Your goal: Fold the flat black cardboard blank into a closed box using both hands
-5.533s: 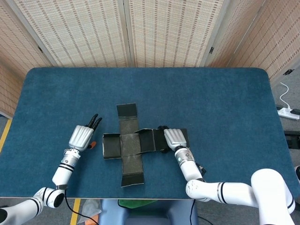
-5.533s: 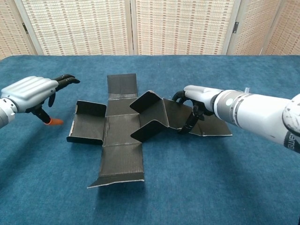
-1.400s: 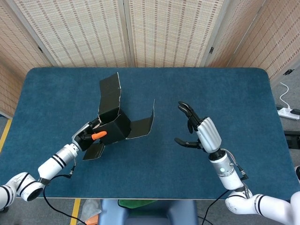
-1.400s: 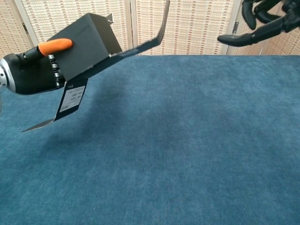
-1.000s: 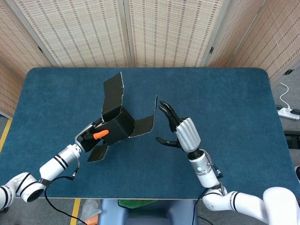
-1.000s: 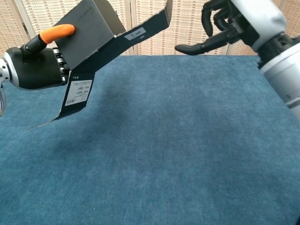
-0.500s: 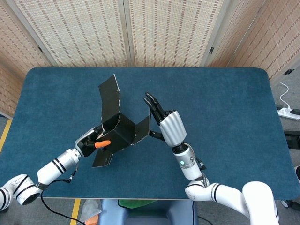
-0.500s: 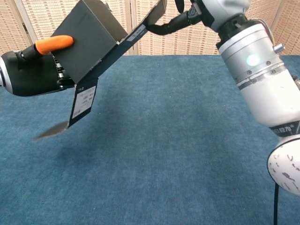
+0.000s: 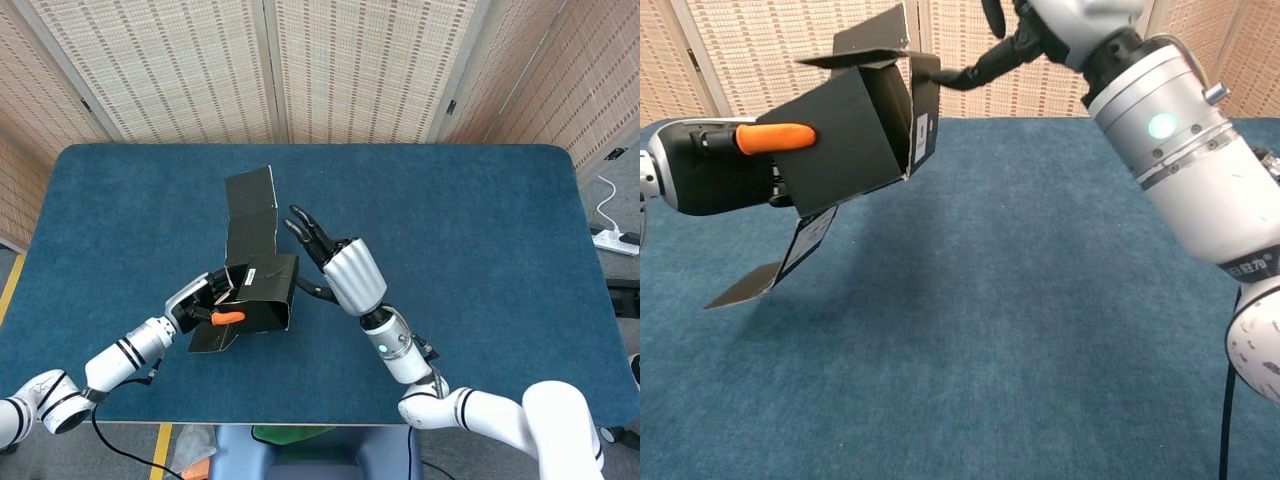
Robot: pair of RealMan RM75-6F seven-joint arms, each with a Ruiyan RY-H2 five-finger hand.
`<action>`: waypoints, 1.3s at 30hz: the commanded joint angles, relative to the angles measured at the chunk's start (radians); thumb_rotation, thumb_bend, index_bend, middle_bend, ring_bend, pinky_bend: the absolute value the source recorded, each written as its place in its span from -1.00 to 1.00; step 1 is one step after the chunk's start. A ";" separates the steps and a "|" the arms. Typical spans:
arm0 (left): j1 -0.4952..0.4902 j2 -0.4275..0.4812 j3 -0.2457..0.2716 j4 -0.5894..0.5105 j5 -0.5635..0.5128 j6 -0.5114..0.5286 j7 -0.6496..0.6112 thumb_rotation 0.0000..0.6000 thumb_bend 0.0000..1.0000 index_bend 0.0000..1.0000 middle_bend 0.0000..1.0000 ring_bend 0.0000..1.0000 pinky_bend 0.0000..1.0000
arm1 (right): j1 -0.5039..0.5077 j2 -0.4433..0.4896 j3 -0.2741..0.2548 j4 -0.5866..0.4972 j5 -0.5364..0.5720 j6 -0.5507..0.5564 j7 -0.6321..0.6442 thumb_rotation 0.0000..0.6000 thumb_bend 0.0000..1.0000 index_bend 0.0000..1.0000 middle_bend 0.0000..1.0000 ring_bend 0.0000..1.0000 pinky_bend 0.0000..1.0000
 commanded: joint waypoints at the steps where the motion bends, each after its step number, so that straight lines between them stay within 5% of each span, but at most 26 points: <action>1: -0.006 -0.012 -0.001 0.010 -0.016 -0.014 0.046 1.00 -0.61 -0.43 -0.39 0.09 0.52 | 0.006 0.013 -0.028 -0.007 -0.008 -0.035 -0.029 1.00 -1.00 -1.00 -0.94 0.39 1.00; 15: -0.008 -0.090 0.011 0.087 -0.047 -0.053 0.291 1.00 -0.61 -0.43 -0.41 0.05 0.52 | 0.022 0.004 -0.119 0.067 -0.047 -0.119 -0.059 1.00 -1.00 -1.00 -0.70 0.41 1.00; 24: 0.014 -0.208 0.006 0.184 -0.072 -0.043 0.471 1.00 -0.61 -0.42 -0.41 0.04 0.50 | 0.013 -0.086 -0.211 0.278 -0.123 -0.087 -0.053 1.00 -1.00 -0.81 -0.45 0.47 1.00; 39: 0.021 -0.336 -0.004 0.282 -0.116 -0.093 0.801 1.00 -0.61 -0.44 -0.45 0.02 0.47 | -0.028 -0.260 -0.299 0.632 -0.162 -0.021 0.048 1.00 -1.00 -0.75 -0.38 0.49 1.00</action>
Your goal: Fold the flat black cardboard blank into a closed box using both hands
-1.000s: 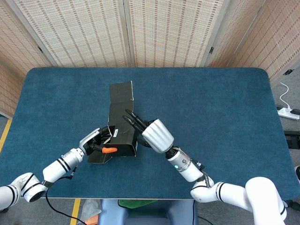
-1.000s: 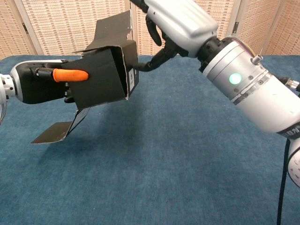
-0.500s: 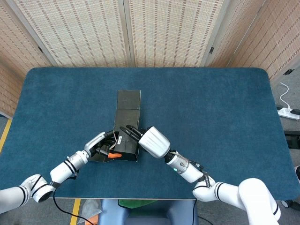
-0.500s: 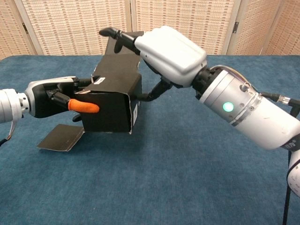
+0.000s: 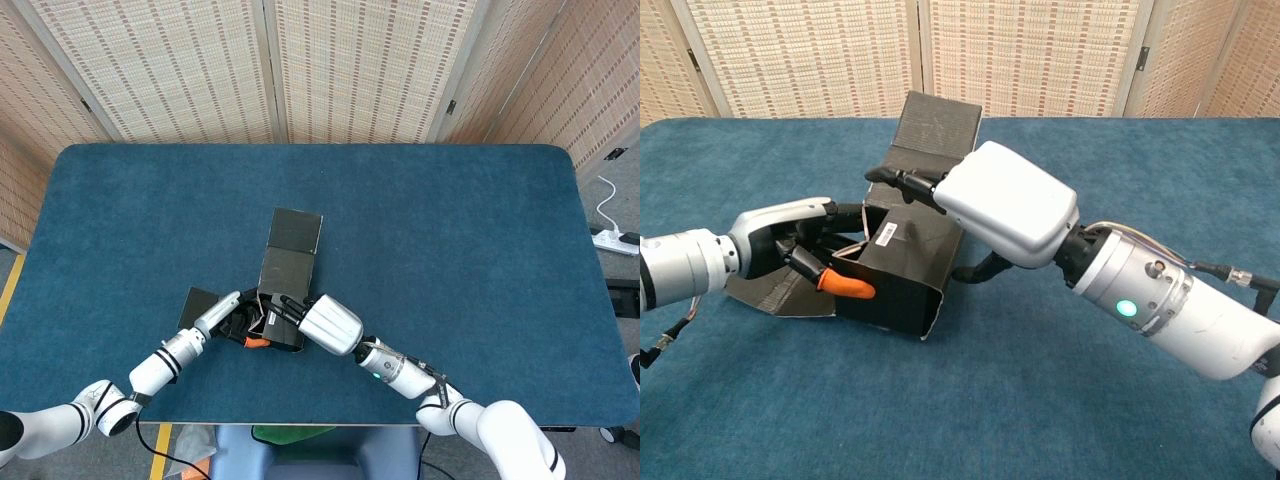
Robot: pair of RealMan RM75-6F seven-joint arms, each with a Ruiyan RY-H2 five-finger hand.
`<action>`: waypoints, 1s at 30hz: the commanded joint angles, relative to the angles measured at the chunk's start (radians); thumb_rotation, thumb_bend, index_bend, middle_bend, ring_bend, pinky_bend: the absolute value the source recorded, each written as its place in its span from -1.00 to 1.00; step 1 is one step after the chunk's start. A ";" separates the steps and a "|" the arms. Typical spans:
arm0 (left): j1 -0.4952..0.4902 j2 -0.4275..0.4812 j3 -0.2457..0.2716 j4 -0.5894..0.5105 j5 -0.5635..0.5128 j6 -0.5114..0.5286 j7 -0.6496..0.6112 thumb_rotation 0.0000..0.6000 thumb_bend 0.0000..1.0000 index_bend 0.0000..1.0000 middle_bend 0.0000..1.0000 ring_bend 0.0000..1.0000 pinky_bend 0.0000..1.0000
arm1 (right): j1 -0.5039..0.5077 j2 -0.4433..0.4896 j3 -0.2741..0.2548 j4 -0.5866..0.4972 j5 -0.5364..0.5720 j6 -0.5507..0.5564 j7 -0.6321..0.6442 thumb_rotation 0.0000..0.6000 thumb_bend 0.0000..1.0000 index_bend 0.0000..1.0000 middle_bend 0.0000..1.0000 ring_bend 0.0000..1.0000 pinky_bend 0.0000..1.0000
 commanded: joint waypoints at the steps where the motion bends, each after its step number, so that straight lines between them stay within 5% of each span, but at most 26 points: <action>1: -0.005 -0.010 -0.006 -0.002 -0.022 -0.035 0.045 1.00 -0.61 -0.44 -0.45 0.02 0.47 | -0.004 -0.033 -0.013 0.056 -0.003 0.012 0.027 1.00 -1.00 -0.74 -0.37 0.49 1.00; 19: -0.006 0.016 -0.046 -0.076 -0.089 -0.104 0.168 1.00 -0.61 -0.58 -0.50 0.00 0.43 | 0.039 -0.070 -0.036 0.140 0.006 -0.021 0.076 1.00 -0.87 -0.32 -0.17 0.50 1.00; 30: -0.003 0.028 -0.053 -0.095 -0.085 -0.115 0.161 1.00 -0.62 -0.65 -0.53 -0.02 0.43 | 0.037 -0.036 -0.072 0.107 -0.015 -0.002 0.079 1.00 -0.83 -0.31 -0.18 0.50 1.00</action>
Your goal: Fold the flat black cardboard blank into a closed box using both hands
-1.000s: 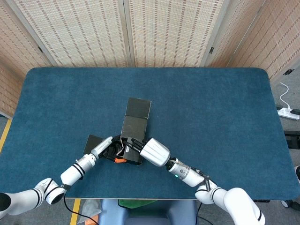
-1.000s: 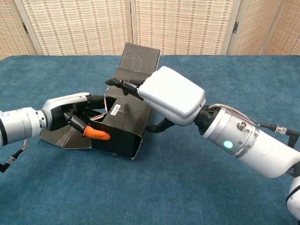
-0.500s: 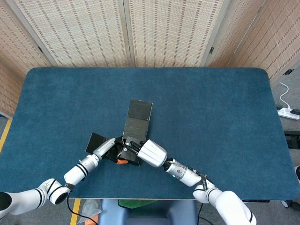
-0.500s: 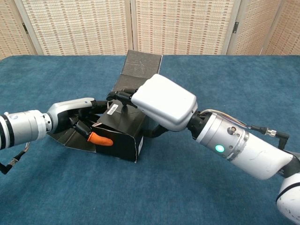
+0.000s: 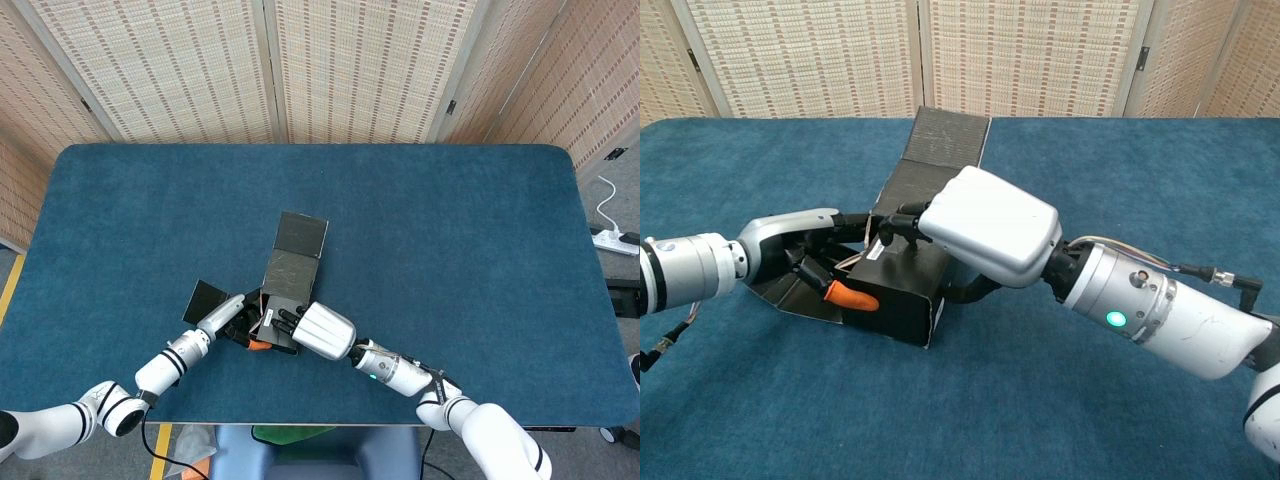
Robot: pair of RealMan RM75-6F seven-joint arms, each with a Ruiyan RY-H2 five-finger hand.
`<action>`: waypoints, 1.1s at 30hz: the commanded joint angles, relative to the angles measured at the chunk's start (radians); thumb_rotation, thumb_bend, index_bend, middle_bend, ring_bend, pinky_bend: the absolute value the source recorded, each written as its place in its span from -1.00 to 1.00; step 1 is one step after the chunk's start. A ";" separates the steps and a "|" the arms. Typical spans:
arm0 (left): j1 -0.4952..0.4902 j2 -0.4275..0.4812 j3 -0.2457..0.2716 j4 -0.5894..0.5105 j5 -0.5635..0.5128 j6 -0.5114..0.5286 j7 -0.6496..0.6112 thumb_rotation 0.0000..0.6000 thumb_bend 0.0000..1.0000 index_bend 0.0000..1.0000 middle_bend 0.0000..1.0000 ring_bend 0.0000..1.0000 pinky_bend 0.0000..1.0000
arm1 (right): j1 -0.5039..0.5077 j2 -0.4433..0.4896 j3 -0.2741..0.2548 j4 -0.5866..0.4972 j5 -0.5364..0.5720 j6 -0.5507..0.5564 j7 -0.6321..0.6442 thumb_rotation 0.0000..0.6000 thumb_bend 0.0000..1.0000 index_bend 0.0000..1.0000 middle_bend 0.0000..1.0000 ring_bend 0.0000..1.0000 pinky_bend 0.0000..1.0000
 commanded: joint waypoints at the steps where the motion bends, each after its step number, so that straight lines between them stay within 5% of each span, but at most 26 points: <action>1: 0.001 0.000 -0.001 -0.003 -0.001 -0.002 0.005 1.00 -0.62 -0.65 -0.53 -0.02 0.43 | 0.001 0.003 -0.003 -0.004 -0.003 0.006 -0.002 1.00 -0.82 -0.31 -0.17 0.50 1.00; 33: 0.009 0.011 -0.017 -0.050 -0.010 -0.016 0.073 1.00 -0.61 -0.70 -0.57 -0.05 0.43 | 0.003 0.020 -0.018 -0.020 -0.002 -0.003 -0.016 1.00 -0.74 -0.01 0.05 0.53 1.00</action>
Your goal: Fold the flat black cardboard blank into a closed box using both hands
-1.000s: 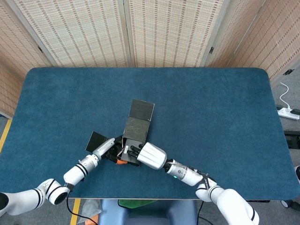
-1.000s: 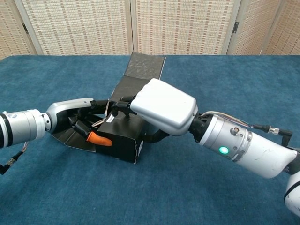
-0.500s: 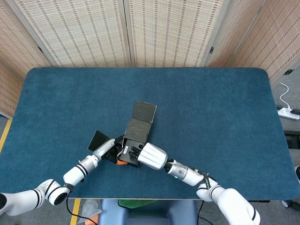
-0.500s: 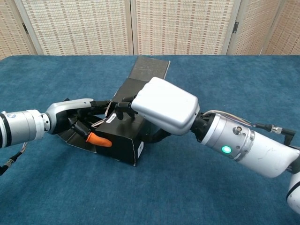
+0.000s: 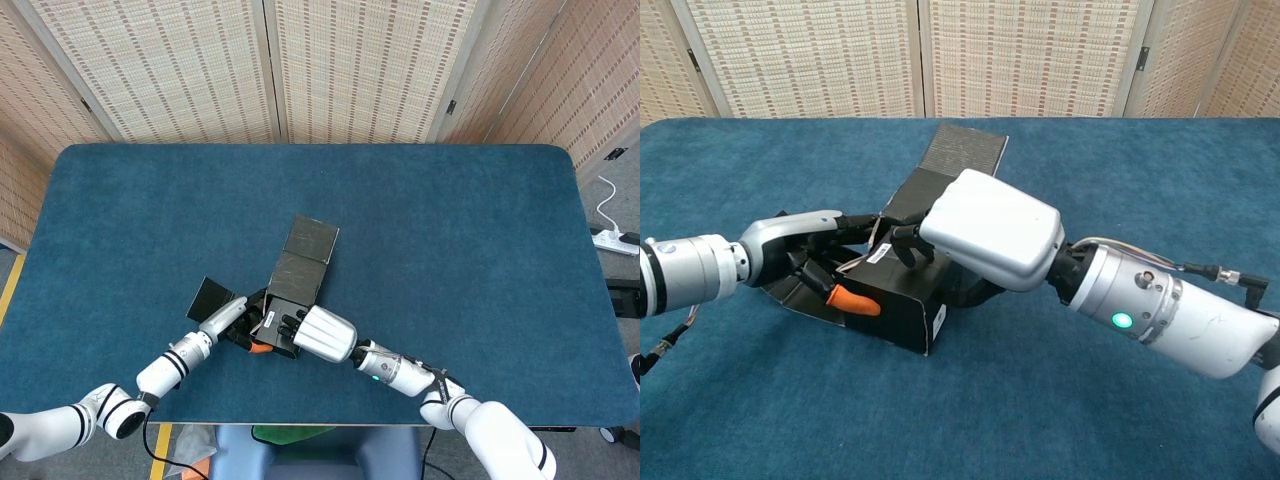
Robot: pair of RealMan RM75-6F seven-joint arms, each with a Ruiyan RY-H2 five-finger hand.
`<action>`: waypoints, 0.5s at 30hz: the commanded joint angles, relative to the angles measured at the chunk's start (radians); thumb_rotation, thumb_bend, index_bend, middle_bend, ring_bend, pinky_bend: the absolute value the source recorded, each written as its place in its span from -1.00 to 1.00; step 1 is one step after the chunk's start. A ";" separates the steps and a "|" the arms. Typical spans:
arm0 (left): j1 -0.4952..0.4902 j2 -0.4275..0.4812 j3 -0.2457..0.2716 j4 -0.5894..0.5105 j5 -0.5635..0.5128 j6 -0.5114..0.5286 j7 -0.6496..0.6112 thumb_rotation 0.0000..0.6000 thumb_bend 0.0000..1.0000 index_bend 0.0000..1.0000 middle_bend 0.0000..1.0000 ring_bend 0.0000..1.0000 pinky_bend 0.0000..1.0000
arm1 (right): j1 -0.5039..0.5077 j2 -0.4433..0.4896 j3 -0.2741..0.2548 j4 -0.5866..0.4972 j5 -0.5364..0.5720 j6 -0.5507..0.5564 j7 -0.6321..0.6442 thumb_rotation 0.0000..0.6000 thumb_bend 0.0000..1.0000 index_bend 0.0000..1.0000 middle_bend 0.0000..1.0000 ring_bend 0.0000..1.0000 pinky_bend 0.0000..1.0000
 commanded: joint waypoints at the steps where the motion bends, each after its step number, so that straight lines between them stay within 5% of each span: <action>1: 0.000 -0.001 0.001 -0.001 0.002 0.001 0.005 1.00 -0.61 -0.70 -0.57 -0.05 0.43 | 0.001 0.002 0.000 -0.002 0.000 -0.002 -0.001 1.00 -0.74 -0.01 0.05 0.53 1.00; 15: 0.007 -0.006 -0.010 -0.001 -0.016 -0.003 0.034 1.00 -0.61 -0.87 -0.68 -0.09 0.41 | 0.000 0.007 -0.008 -0.004 -0.001 -0.019 -0.030 1.00 -0.74 -0.01 -0.02 0.53 1.00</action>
